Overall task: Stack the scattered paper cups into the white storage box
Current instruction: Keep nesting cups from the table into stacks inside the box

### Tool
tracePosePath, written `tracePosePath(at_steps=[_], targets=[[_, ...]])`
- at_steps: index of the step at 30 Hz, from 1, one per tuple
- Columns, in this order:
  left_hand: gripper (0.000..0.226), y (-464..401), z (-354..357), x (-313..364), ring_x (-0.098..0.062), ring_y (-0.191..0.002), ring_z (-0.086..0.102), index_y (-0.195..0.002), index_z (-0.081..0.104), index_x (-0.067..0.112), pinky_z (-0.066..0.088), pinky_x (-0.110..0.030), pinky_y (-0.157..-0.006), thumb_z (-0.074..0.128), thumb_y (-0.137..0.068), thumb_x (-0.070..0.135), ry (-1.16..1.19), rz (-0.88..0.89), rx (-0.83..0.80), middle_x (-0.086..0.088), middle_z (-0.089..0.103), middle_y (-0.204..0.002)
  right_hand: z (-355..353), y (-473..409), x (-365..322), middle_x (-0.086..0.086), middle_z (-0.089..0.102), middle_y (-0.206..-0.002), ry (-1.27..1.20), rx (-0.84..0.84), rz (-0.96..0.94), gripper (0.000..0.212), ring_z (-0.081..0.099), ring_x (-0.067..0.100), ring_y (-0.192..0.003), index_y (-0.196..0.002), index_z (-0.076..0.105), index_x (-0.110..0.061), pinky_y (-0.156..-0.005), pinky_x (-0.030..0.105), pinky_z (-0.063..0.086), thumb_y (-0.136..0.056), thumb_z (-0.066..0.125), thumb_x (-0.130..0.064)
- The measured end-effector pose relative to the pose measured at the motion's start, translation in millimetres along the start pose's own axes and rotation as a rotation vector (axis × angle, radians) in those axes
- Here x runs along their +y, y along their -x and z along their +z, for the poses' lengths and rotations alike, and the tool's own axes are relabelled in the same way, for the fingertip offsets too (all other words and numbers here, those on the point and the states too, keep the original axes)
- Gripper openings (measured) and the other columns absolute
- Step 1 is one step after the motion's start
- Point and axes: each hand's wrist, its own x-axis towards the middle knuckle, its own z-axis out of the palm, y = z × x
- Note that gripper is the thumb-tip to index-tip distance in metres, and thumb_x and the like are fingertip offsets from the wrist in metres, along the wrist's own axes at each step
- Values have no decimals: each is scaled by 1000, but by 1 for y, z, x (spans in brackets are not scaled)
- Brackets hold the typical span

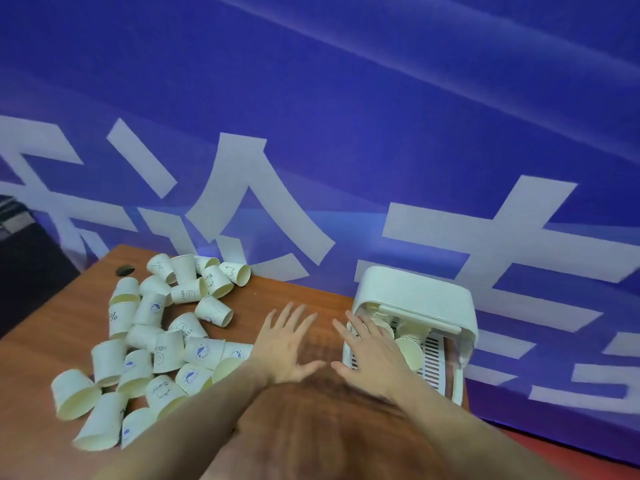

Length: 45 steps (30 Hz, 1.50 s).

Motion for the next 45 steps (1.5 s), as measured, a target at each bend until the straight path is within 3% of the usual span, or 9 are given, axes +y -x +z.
tracePosePath(at_steps=[8, 18, 24, 32, 34, 36, 40, 42, 45], targets=[[102, 60, -9, -90, -28, -150, 8, -156, 16, 29, 8, -56, -118, 27, -75, 91, -13, -173, -37, -3, 17, -162, 6, -50, -79, -1, -7, -164, 51, -56, -100, 84, -7, 21, -150, -154, 1, -38, -119, 42, 9, -85, 35, -72], [104, 121, -21, -213, -26, -150, 3, -156, 5, 30, 7, -56, -118, 26, -73, 89, 17, -426, -185, -2, 6, -164, 11, -136, -185, 0, -3, -164, 92, -130, -245, 82, -7, 22, -150, -155, 3, -35, -120, 44, 9, -87, 36, -70], [103, 106, -27, -275, -26, -150, 6, -156, 5, 27, 12, -56, -117, 30, -75, 87, -18, -466, -287, -1, 7, -163, 7, -198, -219, 1, 0, -164, 136, -156, -280, 82, -3, 22, -150, -155, 5, -35, -120, 43, 10, -88, 38, -70], [107, 58, 15, -319, -24, -150, -1, -156, 2, 28, 7, -52, -119, 34, -74, 88, 147, -522, -394, 1, -1, -164, 31, -273, -233, 3, 9, -163, 171, -209, -302, 79, 4, 23, -149, -155, 12, -33, -116, 44, 18, -88, 38, -66], [105, 47, 29, -327, -24, -150, -3, -156, 7, 26, 4, -51, -120, 34, -75, 87, 161, -511, -418, -1, 0, -164, 43, -291, -232, 3, 9, -162, 194, -252, -308, 79, 5, 24, -149, -155, 10, -33, -116, 44, 18, -89, 37, -66], [100, 39, 40, -336, -24, -150, -8, -153, 23, 21, 2, -51, -120, 33, -77, 85, 149, -480, -425, -4, -1, -164, 55, -307, -231, 3, 9, -162, 191, -300, -295, 79, 6, 24, -149, -155, 8, -34, -117, 43, 18, -89, 38, -65], [79, 28, 61, -349, -23, -149, -15, -122, 63, 19, -6, -49, -120, 31, -82, 80, 72, -346, -385, -8, 1, -164, 77, -330, -227, 3, 21, -158, 182, -363, -269, 76, 24, 25, -141, -154, 8, -36, -107, 43, 29, -91, 43, -60], [71, 26, 71, -352, -26, -149, -7, -111, 70, 21, -4, -49, -120, 34, -82, 75, 75, -273, -342, -9, 15, -162, 88, -338, -226, 3, 30, -150, 191, -392, -260, 74, 34, 25, -131, -154, 7, -37, -101, 42, 35, -93, 43, -57], [63, 24, 85, -356, -28, -142, 23, -98, 75, 19, 12, -47, -118, 40, -80, 69, 100, -193, -239, -8, 47, -141, 102, -348, -227, 5, 38, -139, 157, -441, -245, 67, 43, 25, -121, -153, 10, -36, -95, 41, 42, -97, 44, -48]])
